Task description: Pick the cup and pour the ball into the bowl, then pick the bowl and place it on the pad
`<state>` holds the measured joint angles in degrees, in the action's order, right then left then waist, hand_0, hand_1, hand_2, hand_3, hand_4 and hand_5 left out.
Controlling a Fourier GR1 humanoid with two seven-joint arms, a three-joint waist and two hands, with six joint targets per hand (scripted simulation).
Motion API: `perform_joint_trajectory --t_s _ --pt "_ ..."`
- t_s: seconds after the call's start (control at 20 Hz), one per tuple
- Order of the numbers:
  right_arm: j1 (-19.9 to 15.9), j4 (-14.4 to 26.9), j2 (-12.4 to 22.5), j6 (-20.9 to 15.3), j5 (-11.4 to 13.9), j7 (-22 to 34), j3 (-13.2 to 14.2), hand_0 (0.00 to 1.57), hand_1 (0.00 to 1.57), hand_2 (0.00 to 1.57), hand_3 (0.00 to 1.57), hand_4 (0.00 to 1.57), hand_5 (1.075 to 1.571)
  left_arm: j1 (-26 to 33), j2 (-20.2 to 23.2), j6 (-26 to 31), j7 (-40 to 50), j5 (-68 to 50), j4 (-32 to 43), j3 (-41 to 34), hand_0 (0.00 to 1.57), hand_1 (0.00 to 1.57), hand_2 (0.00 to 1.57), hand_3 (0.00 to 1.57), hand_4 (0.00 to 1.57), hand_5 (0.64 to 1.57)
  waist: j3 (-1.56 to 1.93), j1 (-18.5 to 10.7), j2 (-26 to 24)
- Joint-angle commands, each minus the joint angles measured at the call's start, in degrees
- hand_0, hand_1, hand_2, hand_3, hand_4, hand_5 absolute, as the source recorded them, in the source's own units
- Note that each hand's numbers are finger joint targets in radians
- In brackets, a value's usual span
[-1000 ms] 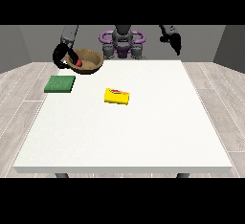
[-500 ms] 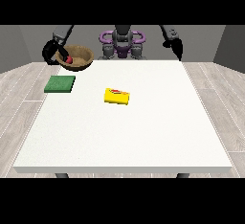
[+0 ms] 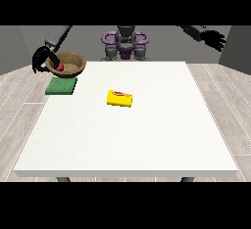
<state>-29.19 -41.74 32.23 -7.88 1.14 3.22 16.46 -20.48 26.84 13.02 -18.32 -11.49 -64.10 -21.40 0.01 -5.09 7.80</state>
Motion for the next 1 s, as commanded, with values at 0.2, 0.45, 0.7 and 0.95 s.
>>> perform_joint_trajectory --t_s 0.2,0.45,0.7,0.95 --pt "1.8 1.4 -1.1 -0.9 -1.9 -8.1 3.1 1.57 1.57 1.57 0.0 0.76 1.567 0.8 10.3 9.5 -5.8 -6.1 8.6 -9.1 0.0 0.0 0.0 0.0 1.21 1.565 -0.01 0.1 4.7" --pt "-0.8 4.5 2.1 -4.7 -2.3 -5.1 6.1 1.57 1.57 1.57 0.71 0.0 1.56 -0.7 12.5 11.3 -6.0 -6.7 10.4 -9.5 0.0 0.0 0.0 0.0 1.19 1.558 0.0 0.0 6.5" --pt "-3.2 10.3 3.2 -2.1 -2.5 -8.5 6.6 0.61 0.61 0.68 1.06 0.0 1.52 -1.4 11.7 9.6 -6.3 -6.6 6.1 -8.7 0.0 0.0 0.0 0.0 1.17 1.548 0.05 -1.6 9.5" --pt "-3.8 10.4 5.1 2.4 -2.8 -4.1 5.6 0.0 0.0 0.18 0.12 0.0 1.392 0.4 11.8 10.0 -3.6 -6.1 7.5 -7.8 0.0 0.0 0.0 0.0 1.18 1.55 0.02 -0.7 4.1"
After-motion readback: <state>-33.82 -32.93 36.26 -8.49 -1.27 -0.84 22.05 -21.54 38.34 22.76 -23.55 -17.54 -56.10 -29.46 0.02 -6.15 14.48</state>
